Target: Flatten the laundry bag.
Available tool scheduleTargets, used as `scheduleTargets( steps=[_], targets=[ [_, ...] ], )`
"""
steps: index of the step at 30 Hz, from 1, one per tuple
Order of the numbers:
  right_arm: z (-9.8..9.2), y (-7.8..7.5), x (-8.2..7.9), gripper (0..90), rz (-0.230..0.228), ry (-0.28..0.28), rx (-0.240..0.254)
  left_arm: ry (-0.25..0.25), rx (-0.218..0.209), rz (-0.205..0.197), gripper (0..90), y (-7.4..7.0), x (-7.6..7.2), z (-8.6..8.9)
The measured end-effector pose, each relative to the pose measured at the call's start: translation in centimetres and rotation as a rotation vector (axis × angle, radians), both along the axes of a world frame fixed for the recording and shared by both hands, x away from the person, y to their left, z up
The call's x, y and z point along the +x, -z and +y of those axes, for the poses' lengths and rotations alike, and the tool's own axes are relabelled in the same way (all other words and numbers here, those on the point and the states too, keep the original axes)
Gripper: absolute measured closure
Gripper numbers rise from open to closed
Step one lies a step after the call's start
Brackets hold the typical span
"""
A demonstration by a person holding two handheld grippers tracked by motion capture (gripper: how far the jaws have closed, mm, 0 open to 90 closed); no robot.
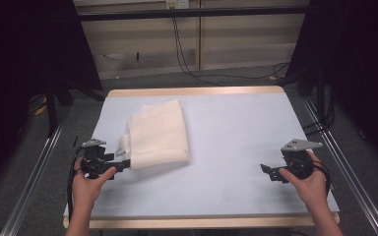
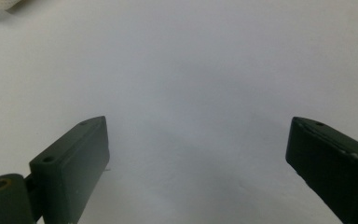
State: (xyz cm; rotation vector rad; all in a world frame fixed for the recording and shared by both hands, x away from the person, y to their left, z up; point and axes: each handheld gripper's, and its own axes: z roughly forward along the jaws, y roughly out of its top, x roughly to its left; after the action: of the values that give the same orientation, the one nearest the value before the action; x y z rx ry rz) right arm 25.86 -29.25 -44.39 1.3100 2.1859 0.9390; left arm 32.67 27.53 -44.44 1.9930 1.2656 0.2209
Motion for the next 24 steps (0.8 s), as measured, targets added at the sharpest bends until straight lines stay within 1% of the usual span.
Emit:
scheduleTargets(
  steps=[1,2,3,5,7,8,9,10,11,12,13,15,16,17,20,21,22,23,24],
  targets=[
    [0.1,0.0,0.0,5.6,0.006,0.006,0.000,-0.012,-0.009,-0.002,20.0,0.2,0.1,-0.1],
    [0.1,0.0,0.1,5.6,0.001,-0.001,-0.003,-0.003,0.000,0.002,21.1,0.5,0.2,-0.2],
    [0.1,0.0,0.1,5.7,0.001,-0.001,-0.010,-0.012,-0.009,0.005,23.4,0.6,0.3,-0.3],
    [0.2,0.1,0.1,6.0,0.003,-0.005,-0.015,-0.018,-0.013,0.008,26.7,1.0,0.5,-0.4],
    [0.4,0.1,0.1,6.0,0.015,-0.005,-0.011,-0.008,-0.006,0.003,30.9,1.2,0.8,-0.5],
    [0.4,0.1,0.2,6.0,0.005,-0.008,-0.020,-0.017,-0.017,0.008,33.0,1.3,0.9,-0.7],
    [0.5,0.0,0.2,6.0,0.003,-0.008,-0.019,-0.020,-0.011,0.004,36.1,1.4,1.0,-0.8],
    [0.5,0.0,0.2,6.1,0.008,-0.006,-0.016,-0.008,-0.021,0.008,42.1,1.4,1.1,-0.9],
    [0.6,0.0,0.2,6.3,0.002,-0.013,-0.019,-0.018,-0.028,0.008,47.2,1.4,1.1,-1.1],
    [0.6,0.0,0.1,6.4,0.008,-0.012,-0.022,-0.019,-0.029,0.012,49.7,1.4,1.2,-1.1],
    [0.7,0.1,0.1,6.4,0.013,-0.013,-0.021,-0.011,-0.031,0.012,55.5,1.3,1.2,-1.1],
    [0.6,0.1,0.1,6.5,0.004,-0.021,-0.029,-0.017,-0.048,0.021,61.1,1.2,1.2,-1.1],
    [0.5,0.1,0.1,6.5,0.008,-0.023,-0.030,-0.015,-0.058,0.027,63.8,1.2,1.2,-1.1],
    [0.5,0.1,0.1,6.5,0.011,-0.016,-0.027,-0.017,-0.054,0.022,69.9,1.1,1.2,-1.0],
    [0.5,0.1,0.0,6.6,0.013,-0.006,-0.030,-0.007,-0.058,0.022,77.6,0.9,1.3,-0.8],
    [0.4,0.0,-0.1,6.6,0.002,-0.003,-0.033,-0.021,-0.071,0.012,83.3,0.7,1.2,-0.8],
    [0.4,0.0,-0.1,6.7,-0.004,-0.005,-0.034,-0.021,-0.071,0.012,86.2,0.7,1.2,-0.8],
    [0.4,-0.1,-0.1,6.7,-0.004,-0.002,-0.032,-0.016,-0.086,0.021,86.8,0.6,1.3,-0.8],
    [0.4,-0.1,-0.1,6.7,-0.003,-0.001,-0.034,-0.019,-0.085,0.022,87.9,0.5,1.3,-0.9]
  ],
)
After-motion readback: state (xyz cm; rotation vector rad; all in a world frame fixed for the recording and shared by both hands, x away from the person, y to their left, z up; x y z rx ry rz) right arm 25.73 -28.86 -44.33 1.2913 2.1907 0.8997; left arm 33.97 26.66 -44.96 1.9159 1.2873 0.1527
